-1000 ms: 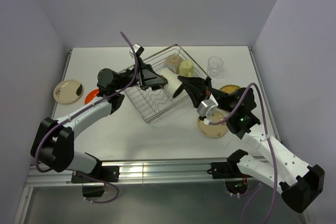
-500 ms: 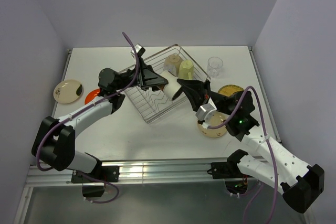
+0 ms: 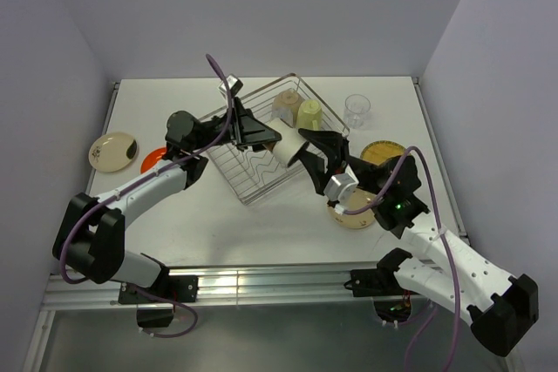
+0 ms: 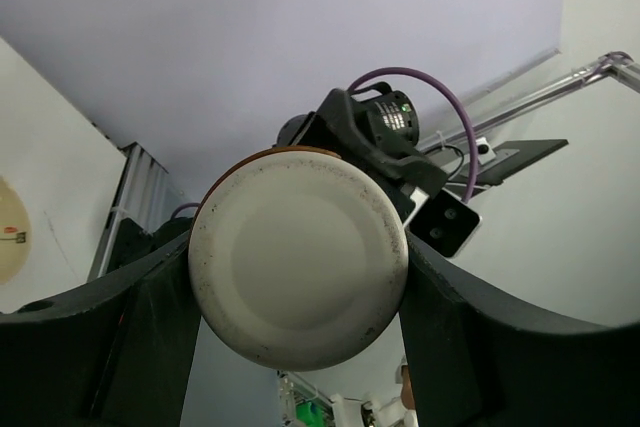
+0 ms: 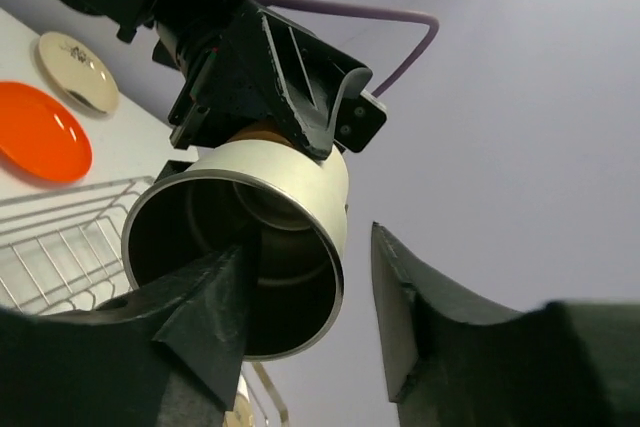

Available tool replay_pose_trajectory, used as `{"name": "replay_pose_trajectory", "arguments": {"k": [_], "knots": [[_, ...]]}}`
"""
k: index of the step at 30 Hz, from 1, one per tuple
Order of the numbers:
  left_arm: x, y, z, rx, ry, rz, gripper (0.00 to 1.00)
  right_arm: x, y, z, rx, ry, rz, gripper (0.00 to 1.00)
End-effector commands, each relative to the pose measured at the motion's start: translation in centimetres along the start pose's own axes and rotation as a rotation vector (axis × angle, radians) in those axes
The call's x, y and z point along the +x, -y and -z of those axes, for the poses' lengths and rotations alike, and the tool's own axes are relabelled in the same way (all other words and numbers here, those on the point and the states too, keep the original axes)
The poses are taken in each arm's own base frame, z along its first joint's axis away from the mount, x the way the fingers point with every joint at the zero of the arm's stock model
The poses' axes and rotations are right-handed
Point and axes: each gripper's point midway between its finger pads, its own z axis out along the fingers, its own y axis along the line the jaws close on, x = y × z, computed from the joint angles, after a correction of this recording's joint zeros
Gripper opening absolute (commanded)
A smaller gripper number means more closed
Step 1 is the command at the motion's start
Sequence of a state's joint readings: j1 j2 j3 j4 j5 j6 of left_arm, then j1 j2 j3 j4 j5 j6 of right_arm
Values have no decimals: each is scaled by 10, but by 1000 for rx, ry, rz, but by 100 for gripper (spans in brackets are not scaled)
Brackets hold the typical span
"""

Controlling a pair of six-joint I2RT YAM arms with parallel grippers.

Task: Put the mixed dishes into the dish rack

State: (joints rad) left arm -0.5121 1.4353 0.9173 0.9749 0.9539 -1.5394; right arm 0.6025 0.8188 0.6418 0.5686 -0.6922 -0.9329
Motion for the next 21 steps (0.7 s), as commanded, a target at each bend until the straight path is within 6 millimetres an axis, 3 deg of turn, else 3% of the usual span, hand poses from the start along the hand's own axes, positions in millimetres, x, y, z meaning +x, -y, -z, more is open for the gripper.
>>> {"name": "replay_pose_trajectory", "arguments": {"k": [1,6,10,11,13,15,16,17,18,19,21], "knots": [[-11,17,-2,-1,23,-121,14,-3,6,5,45,-12,-8,57],[-25,3,5,-114,71,-137,10,2,0,16,52,-59,-24,66],[-46,-29,20,-343,132,-178,10,2,4,27,81,-107,-58,68],[-50,-35,22,-382,142,-184,10,11,-4,31,60,-157,-109,68],[-63,-46,26,-477,175,-219,10,15,-3,35,46,-206,-164,73],[-70,-60,28,-546,183,-232,10,25,-16,45,-36,-276,-275,87],[-77,-62,28,-579,185,-272,9,31,-19,49,-47,-301,-325,89],[-80,-82,34,-655,191,-249,9,36,-21,52,-37,-324,-420,90],[-81,-88,34,-684,185,-260,9,37,-23,55,-53,-333,-470,94],[-87,-96,32,-713,173,-291,9,53,-18,63,-27,-388,-505,96],[-86,-111,31,-783,155,-305,10,63,-19,72,-22,-459,-611,100]]}}
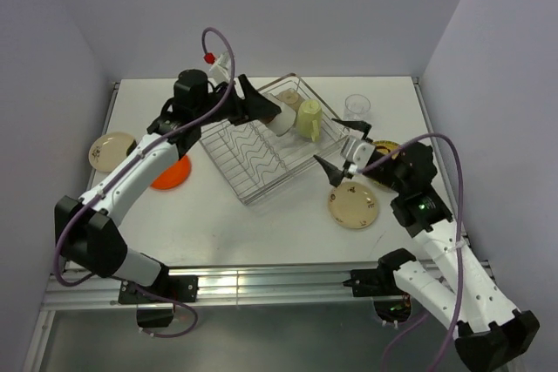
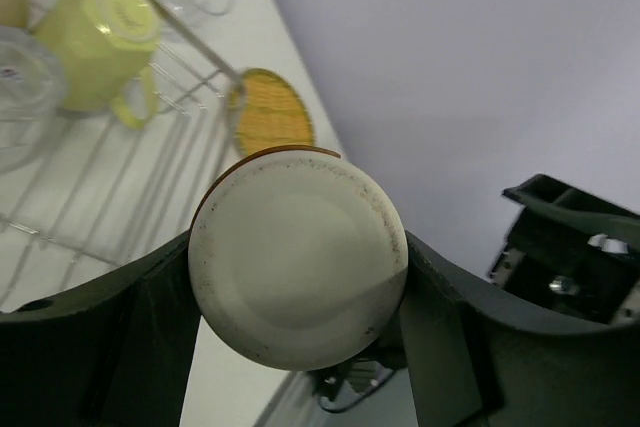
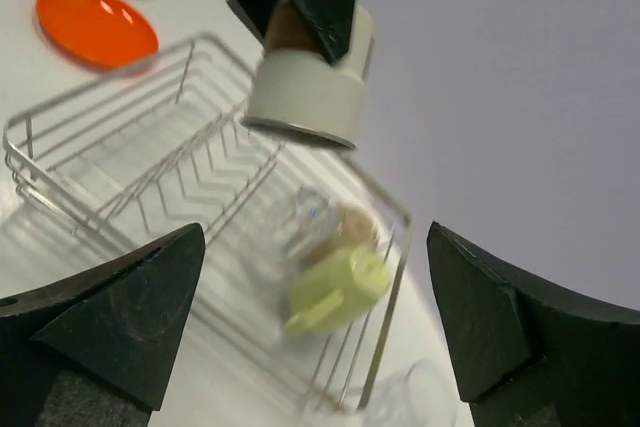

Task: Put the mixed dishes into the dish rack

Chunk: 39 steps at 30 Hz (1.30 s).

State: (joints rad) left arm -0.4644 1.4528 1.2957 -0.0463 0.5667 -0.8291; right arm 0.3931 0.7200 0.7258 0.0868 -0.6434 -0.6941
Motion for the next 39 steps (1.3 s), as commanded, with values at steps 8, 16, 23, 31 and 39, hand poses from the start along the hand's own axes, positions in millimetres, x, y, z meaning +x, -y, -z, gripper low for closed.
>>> {"name": "replay_pose_trajectory", "arguments": {"k": [8,16,23,31,39], "knots": [[17,-62,-62,-318,-65,-356,10,68,19,27,35,-241,-489,100],[23,-84,-99,-371,-43,-511,10,84,23,37,73,-254,-566,100],[38,-112,-128,-422,-83,-550,10,95,27,44,128,-267,-611,100],[56,-131,-148,-431,-119,-591,12,103,25,47,149,-284,-624,100],[73,-150,-155,-478,-127,-607,22,108,26,48,163,-289,-637,100]]}}
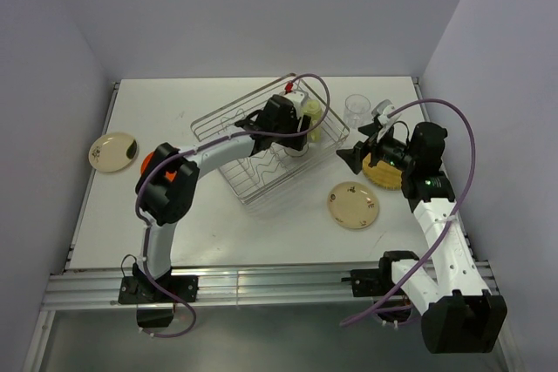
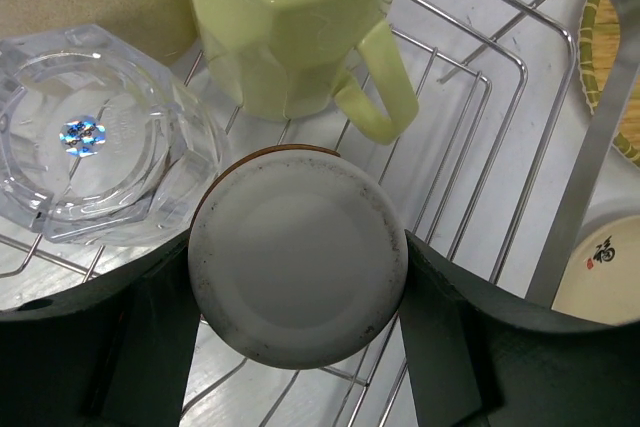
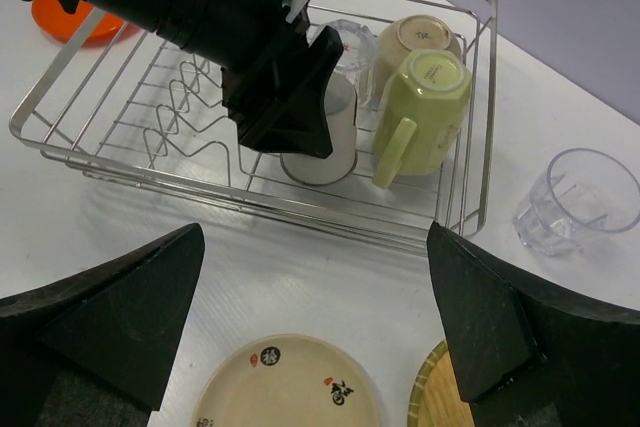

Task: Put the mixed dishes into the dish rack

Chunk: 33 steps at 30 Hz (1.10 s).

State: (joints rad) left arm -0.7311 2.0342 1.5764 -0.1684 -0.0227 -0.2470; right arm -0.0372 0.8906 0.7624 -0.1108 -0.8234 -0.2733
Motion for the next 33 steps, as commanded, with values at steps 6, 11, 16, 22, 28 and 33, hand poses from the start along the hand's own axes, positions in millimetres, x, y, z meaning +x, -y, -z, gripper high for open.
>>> {"name": "replay_pose_trajectory", "arguments": {"k": [6,11,16,22,28,33], "knots": [[-23,9,-7,-14,103,-17,38,-3,6,1,31,25,7,100],[-18,9,-13,-28,86,-16,48,-1,8,1,37,23,5,100],[-18,9,-14,-33,76,-6,65,0,8,2,44,19,2,100],[-24,10,-10,-32,84,12,77,1,9,2,49,18,-3,100],[-35,14,2,-24,105,19,86,1,9,2,47,19,-8,100],[-42,17,11,-12,119,25,93,1,10,3,53,18,-13,100]]}}
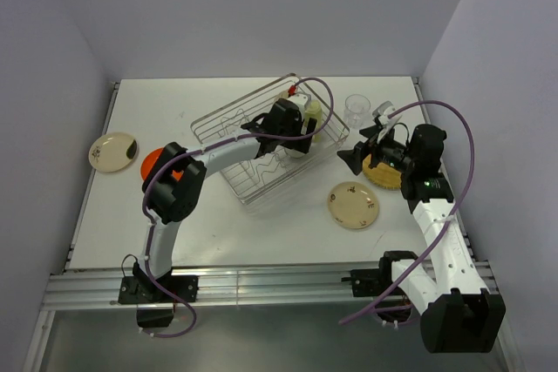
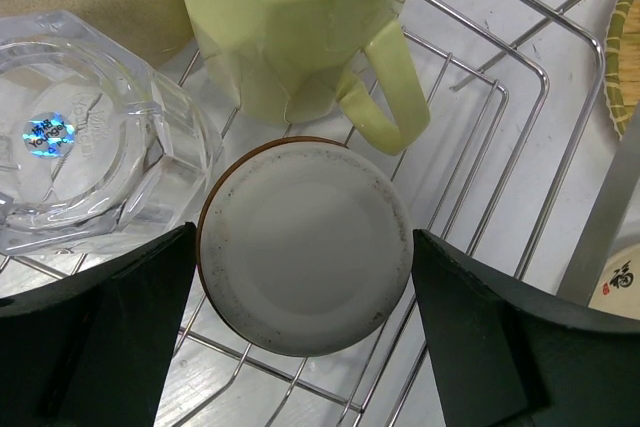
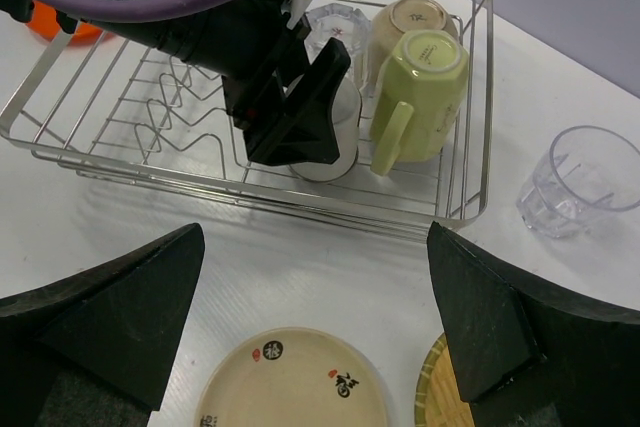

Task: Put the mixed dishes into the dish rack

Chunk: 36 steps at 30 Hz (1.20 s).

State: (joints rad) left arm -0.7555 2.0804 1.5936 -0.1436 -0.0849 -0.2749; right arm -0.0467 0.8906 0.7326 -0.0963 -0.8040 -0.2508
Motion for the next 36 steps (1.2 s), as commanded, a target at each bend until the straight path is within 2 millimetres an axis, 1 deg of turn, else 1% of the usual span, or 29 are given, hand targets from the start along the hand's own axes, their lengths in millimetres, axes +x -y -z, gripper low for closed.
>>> {"name": "replay_pose_trajectory", "arguments": {"k": [1,3,7,10,12,13,14,15,16,17,18,19,20,21,22,23,24,25,26,27,28,29,30,31,32,33,34,35,36], "knots": [[-52,15,30,36,120,16,93,-10,5,3,25,35,18,100],[-57,19,36,52,132,25,93,-12,7,3,34,35,12,100],[-80,32,62,95,190,23,93,-15,12,2,54,34,-58,100],[-94,37,82,112,229,26,93,-27,28,1,102,45,-153,100],[-97,38,92,117,242,28,93,-23,45,-1,144,24,-227,100],[-106,38,104,118,270,30,93,-23,50,-1,160,16,-251,100],[-104,36,108,114,273,31,93,-26,58,-4,185,7,-294,100],[-113,36,123,114,302,35,94,-24,71,-4,247,-4,-313,100],[-115,33,129,107,314,38,95,-24,80,-3,299,-10,-355,100],[-111,28,132,83,312,45,95,-23,95,-6,359,-13,-381,100],[-118,27,149,83,344,54,98,-19,115,-3,466,-16,-412,100],[-118,24,155,72,356,66,99,-27,126,-4,509,1,-442,100],[-106,15,156,42,347,80,99,-8,138,-12,542,-55,-491,100],[-116,13,176,49,405,101,99,-3,146,-15,570,-78,-520,100],[-116,11,183,45,421,119,99,-14,160,-15,619,-66,-544,100],[-101,3,183,31,406,153,99,11,165,-25,617,-148,-602,100],[-107,1,200,36,448,180,99,13,169,-30,614,-163,-624,100],[-104,-1,204,45,448,198,99,7,175,-34,620,-154,-636,97],[-92,-6,205,49,428,234,99,18,182,-42,623,-174,-658,94],[-92,-5,218,70,443,252,99,20,187,-45,637,-179,-666,92],[-88,-7,222,72,442,269,99,14,195,-49,653,-161,-677,90],[-74,-9,222,71,422,296,99,29,205,-54,688,-189,-696,88],[-75,-11,236,78,447,315,99,33,212,-56,710,-201,-707,86],[-71,-13,241,76,454,332,99,27,220,-59,722,-194,-702,84],[-58,-16,241,72,439,361,99,52,225,-65,743,-267,-734,81],[-59,-18,254,82,469,378,99,59,230,-67,759,-292,-742,79],[-56,-20,259,77,480,395,99,57,236,-71,762,-297,-739,76],[-45,-24,258,69,469,417,99,73,239,-76,759,-330,-748,75],[-45,-25,268,77,491,426,99,76,241,-80,751,-338,-730,72]]}}
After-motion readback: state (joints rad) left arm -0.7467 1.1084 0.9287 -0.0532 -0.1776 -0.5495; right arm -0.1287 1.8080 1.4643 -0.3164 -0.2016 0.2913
